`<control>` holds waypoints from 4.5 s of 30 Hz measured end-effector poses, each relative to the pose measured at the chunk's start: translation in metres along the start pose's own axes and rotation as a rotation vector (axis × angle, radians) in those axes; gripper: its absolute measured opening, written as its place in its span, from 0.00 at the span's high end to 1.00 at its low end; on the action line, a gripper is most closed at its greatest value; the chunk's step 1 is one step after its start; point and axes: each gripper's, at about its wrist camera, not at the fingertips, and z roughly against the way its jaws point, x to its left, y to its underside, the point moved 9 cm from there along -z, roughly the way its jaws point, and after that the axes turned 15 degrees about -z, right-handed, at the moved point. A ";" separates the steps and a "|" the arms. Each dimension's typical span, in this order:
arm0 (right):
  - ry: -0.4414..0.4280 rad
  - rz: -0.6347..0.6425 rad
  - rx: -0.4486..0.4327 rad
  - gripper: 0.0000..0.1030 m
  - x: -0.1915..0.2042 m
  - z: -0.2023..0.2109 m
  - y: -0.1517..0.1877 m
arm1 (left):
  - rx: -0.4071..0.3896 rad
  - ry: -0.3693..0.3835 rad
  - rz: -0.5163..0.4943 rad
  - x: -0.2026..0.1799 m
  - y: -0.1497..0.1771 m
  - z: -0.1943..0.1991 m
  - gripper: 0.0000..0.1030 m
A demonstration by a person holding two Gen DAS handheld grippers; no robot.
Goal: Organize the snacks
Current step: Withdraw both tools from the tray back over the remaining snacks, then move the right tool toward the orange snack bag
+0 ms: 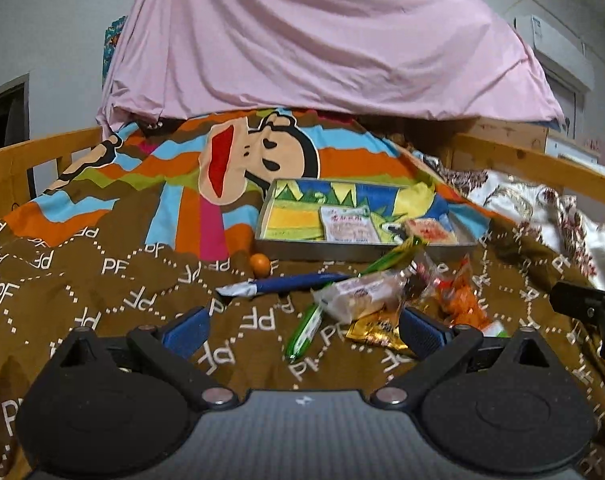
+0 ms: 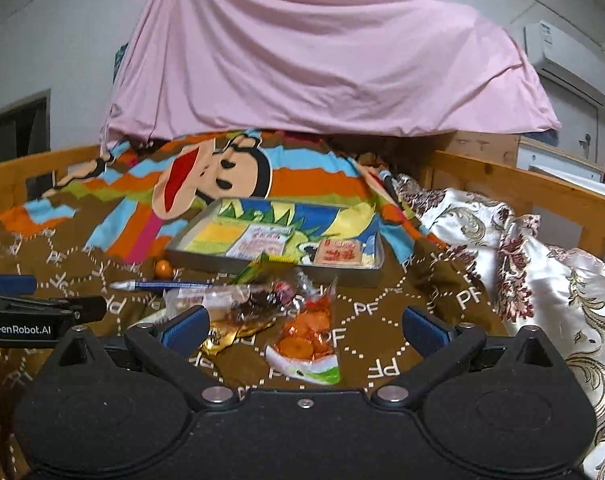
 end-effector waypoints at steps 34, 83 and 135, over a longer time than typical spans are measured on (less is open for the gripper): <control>-0.003 -0.092 0.216 0.01 -0.010 -0.042 0.026 | 0.130 -0.022 0.036 0.008 0.021 -0.017 0.00; 0.026 0.100 0.199 0.01 -0.046 -0.099 -0.010 | 0.178 -0.007 -0.100 -0.043 -0.023 -0.073 0.00; 0.027 0.410 0.373 0.01 -0.027 -0.176 0.041 | 0.167 0.304 -0.202 -0.064 -0.036 -0.124 0.00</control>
